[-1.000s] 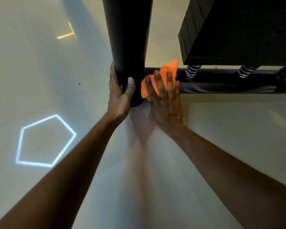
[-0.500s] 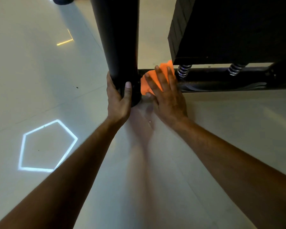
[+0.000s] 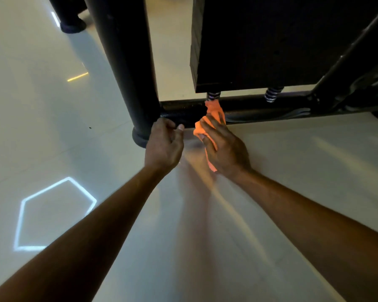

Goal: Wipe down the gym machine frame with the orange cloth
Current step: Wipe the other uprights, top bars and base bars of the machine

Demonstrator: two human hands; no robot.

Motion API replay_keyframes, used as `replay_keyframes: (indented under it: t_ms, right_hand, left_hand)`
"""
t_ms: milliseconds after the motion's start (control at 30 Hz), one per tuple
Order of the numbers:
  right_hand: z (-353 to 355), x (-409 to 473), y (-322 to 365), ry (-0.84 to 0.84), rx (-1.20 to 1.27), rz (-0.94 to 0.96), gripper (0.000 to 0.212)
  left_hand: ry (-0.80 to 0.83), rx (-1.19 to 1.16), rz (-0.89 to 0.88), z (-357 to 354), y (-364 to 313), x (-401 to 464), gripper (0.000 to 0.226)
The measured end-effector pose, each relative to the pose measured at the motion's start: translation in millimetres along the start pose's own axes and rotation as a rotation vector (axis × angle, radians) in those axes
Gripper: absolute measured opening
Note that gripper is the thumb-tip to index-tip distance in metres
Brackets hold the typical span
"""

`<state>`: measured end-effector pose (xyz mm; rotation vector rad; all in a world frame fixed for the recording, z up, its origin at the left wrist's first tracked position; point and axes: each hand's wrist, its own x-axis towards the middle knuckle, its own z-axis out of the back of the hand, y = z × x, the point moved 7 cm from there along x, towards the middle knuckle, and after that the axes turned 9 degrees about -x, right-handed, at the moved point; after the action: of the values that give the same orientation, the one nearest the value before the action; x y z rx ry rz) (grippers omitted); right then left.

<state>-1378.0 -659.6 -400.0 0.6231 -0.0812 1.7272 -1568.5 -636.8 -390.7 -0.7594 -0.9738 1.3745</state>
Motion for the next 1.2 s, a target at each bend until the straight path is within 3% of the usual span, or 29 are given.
replay_keyframes:
  t_ms: [233, 500, 633, 800, 900, 1000, 1100, 1200]
  right_hand:
    - [25.0, -26.0, -56.8, -0.032, -0.056, -0.182, 0.047]
    - [-2.7, 19.3, -49.1, -0.034, 0.041, -0.322, 0.065]
    - [-34.6, 32.0, -35.4, -0.023, -0.123, -0.307, 0.079]
    - [-37.5, 18.9, -82.0, -0.013, -0.468, -0.057, 0.076]
    - [-34.6, 14.9, -94.3, -0.097, -0.36, -0.323, 0.071]
    - [-54.1, 20.4, -37.1, -0.082, -0.144, -0.489, 0.076]
    - [-67.2, 18.4, -15.4, -0.028, -0.21, -0.343, 0.082]
    - [-60.7, 12.6, -52.0, -0.013, -0.333, -0.203, 0.088]
  left_hand:
    - [-0.013, 0.136, -0.267, -33.8, -44.1, 25.5, 0.015]
    - [0.021, 0.332, -0.345, -49.8, -39.2, 65.6, 0.027]
    - [0.109, 0.332, -0.379, -60.9, -29.3, 76.9, 0.03]
    - [0.111, 0.325, -0.438, -61.9, -20.8, 77.7, 0.032]
    - [0.118, 0.321, -0.406, -63.0, -18.0, 80.2, 0.036]
    - [0.128, 0.273, -0.358, -63.2, -16.5, 83.4, 0.039]
    - [0.153, 0.215, -0.298, -61.9, -12.1, 89.0, 0.041]
    - [0.169, 0.188, -0.31, -58.3, -11.6, 89.2, 0.043]
